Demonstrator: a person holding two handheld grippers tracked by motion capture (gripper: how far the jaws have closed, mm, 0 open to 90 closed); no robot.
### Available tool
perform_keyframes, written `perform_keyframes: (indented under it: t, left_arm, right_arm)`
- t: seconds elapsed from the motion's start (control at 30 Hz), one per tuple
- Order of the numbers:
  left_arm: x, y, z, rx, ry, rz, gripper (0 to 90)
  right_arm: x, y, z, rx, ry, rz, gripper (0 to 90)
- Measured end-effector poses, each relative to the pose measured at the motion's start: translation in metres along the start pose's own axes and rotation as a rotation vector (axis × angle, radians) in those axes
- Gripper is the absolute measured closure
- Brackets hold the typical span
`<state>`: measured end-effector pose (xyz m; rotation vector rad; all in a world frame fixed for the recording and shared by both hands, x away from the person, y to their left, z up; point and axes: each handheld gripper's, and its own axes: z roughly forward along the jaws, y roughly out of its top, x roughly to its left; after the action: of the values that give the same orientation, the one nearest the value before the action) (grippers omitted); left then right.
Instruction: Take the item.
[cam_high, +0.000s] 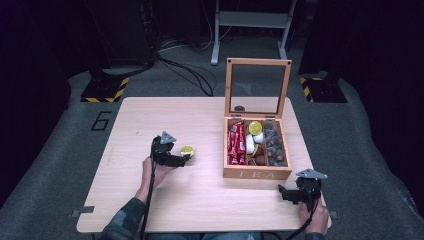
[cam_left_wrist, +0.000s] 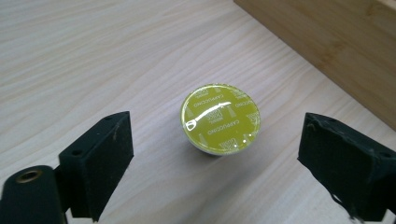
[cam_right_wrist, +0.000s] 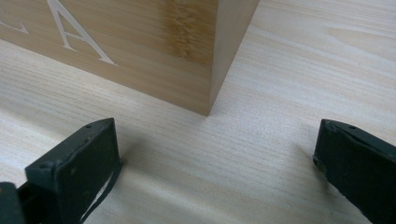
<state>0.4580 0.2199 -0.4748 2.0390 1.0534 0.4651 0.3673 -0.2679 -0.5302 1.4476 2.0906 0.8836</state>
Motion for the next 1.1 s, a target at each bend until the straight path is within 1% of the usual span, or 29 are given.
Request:
perform_keyframes:
  t: [0.03,0.07,0.1,0.13,0.17,0.2,0.23,0.27,0.33,0.37,0.4,0.43,0.47,0.5,0.53,0.6,0.63,0.67,0.83,0.93,0.97,1.0,1.03,1.07,1.1]
  left_arm:
    - [0.000,0.000,0.000,0.000,0.000,0.000,8.4]
    - [0.001,-0.001,-0.010,-0.012,0.004,0.008,7.5]
    - [0.002,-0.002,-0.016,-0.018,0.003,0.008,6.7]
    - [0.003,-0.003,-0.021,-0.023,0.001,0.006,5.8]
    - [0.003,-0.003,-0.021,-0.023,0.001,0.006,4.6]
    - [0.004,-0.006,-0.032,-0.033,0.010,0.006,3.3]
    - [0.004,-0.006,-0.032,-0.033,0.010,0.006,2.4]
    - [0.007,-0.010,-0.044,-0.034,0.015,0.019,1.6]
    - [0.009,-0.016,-0.055,-0.041,0.024,0.023,0.7]
    - [0.010,-0.019,-0.060,-0.053,0.034,0.020,0.3]
    - [0.012,-0.022,-0.065,-0.051,0.037,0.027,0.2]
    - [0.013,-0.026,-0.069,-0.058,0.046,0.019,0.1]
    - [0.015,-0.030,-0.072,-0.055,0.048,0.015,0.1]
    - [0.015,-0.030,-0.072,-0.055,0.048,0.015,0.1]
    - [0.018,-0.038,-0.078,-0.050,0.063,0.013,0.1]
    - [0.021,-0.049,-0.084,-0.045,0.085,0.013,0.1]
    - [0.021,-0.049,-0.084,-0.045,0.085,0.013,0.1]
    - [0.025,-0.060,-0.089,-0.043,0.095,-0.003,0.0]
    - [0.034,-0.087,-0.100,-0.025,0.130,-0.044,0.0]
    - [0.040,-0.102,-0.102,-0.010,0.146,-0.064,0.0]
    - [0.040,-0.102,-0.102,-0.010,0.146,-0.064,0.0]
    - [0.043,-0.112,-0.104,0.001,0.159,-0.074,0.0]
    - [0.045,-0.116,-0.104,0.009,0.166,-0.083,0.0]
    - [0.045,-0.116,-0.104,0.009,0.166,-0.083,0.0]
    - [0.049,-0.125,-0.105,0.022,0.168,-0.100,0.0]
  right_arm:
    - [0.000,0.000,0.000,0.000,0.000,0.000,0.0]
    - [0.000,0.000,0.000,0.000,0.000,0.000,0.0]
    - [0.000,0.000,0.000,0.000,0.000,0.000,0.0]
    - [0.000,0.000,0.000,0.000,0.000,0.000,0.0]
    - [0.000,0.000,0.000,0.000,0.000,0.000,0.0]
    - [0.000,0.000,0.000,0.000,0.000,0.000,0.0]
    - [0.000,0.000,0.000,0.000,0.000,0.000,0.0]
    - [0.000,0.000,0.000,0.000,0.000,0.000,0.0]
    - [0.000,0.000,0.000,0.000,0.000,0.000,0.0]
    - [0.000,0.000,0.000,0.000,0.000,0.000,0.0]
    - [0.000,0.000,0.000,0.000,-0.001,0.001,0.0]
    - [0.000,0.000,0.000,0.000,-0.001,0.000,0.0]
    - [0.000,0.000,0.000,0.000,-0.001,0.001,0.0]
    - [0.000,0.000,0.000,0.000,-0.001,0.001,0.0]
    - [0.000,0.000,0.000,0.000,-0.001,0.001,0.0]
    - [0.000,0.000,0.000,0.000,-0.001,0.001,0.0]
    - [0.000,0.000,0.000,0.000,-0.001,0.001,0.0]
    - [0.000,0.000,0.000,-0.001,-0.001,0.001,0.0]
    - [0.000,0.000,0.000,0.000,-0.001,0.001,0.0]
    - [0.000,0.000,0.000,0.000,-0.001,0.001,0.0]
    - [0.000,0.000,0.000,0.000,-0.001,0.001,0.0]
    - [0.000,0.000,0.000,-0.001,-0.001,0.001,0.0]
    - [0.000,0.000,0.000,0.000,-0.001,0.001,0.0]
    - [0.000,0.000,0.000,0.000,-0.001,0.001,0.0]
    - [0.000,0.000,0.000,0.000,-0.001,0.001,0.0]
